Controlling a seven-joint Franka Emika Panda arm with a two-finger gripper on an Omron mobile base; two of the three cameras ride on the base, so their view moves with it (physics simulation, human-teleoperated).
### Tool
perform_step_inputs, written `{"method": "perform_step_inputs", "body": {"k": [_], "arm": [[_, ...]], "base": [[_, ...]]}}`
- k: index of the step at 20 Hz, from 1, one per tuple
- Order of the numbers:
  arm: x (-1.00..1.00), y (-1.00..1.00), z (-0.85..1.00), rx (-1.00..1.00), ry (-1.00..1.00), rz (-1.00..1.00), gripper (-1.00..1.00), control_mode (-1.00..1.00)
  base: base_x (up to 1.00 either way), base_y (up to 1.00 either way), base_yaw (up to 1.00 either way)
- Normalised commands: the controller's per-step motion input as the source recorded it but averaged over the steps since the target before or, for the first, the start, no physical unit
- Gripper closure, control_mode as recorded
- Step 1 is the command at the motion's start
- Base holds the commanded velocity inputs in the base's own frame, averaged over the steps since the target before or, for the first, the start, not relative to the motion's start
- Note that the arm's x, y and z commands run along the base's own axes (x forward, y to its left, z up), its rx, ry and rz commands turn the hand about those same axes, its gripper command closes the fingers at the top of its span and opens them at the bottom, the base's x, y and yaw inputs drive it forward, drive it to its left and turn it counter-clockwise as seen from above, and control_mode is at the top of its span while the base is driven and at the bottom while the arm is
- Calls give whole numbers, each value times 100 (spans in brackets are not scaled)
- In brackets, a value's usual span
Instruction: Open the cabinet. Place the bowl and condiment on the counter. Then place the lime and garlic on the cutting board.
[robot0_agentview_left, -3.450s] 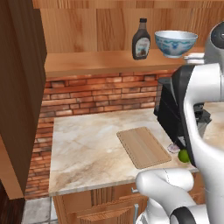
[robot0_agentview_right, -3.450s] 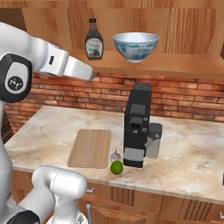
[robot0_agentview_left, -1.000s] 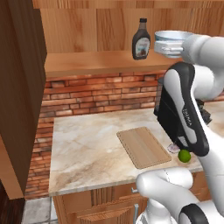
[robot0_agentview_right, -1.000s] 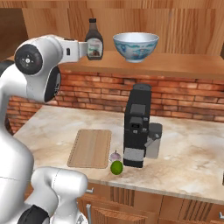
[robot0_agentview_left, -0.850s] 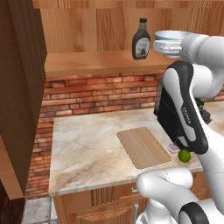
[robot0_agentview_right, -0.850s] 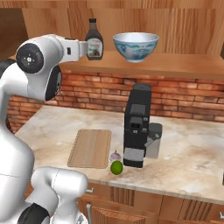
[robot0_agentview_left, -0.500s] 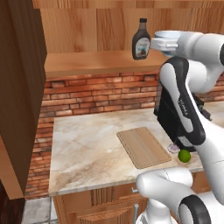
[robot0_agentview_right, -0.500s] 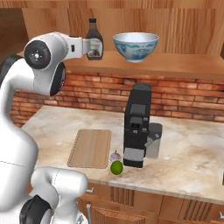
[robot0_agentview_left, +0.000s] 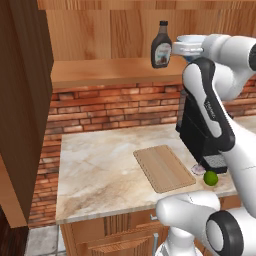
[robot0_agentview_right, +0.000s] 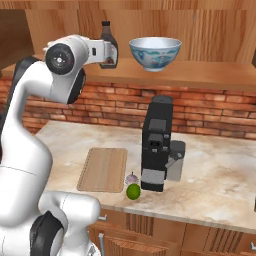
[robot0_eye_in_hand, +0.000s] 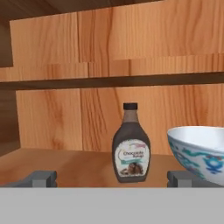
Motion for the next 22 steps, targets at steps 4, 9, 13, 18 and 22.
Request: {"method": "perform_step_inputs", "body": {"k": [4,9,13,18,22], "arm": [[14,-24,-1,-1,0,0,-100,-100],[29,-7,0,-6,-1,0,-100,-100],[34,0,0,-7,-1,0,-100,-100],[33,0,0,-5,-4,0,-100,-100],[26,0,0,-1,-8,0,-100,-100]], "base": [[0,0,0],[0,0,0],[0,0,0],[0,0,0],[0,0,0]]}}
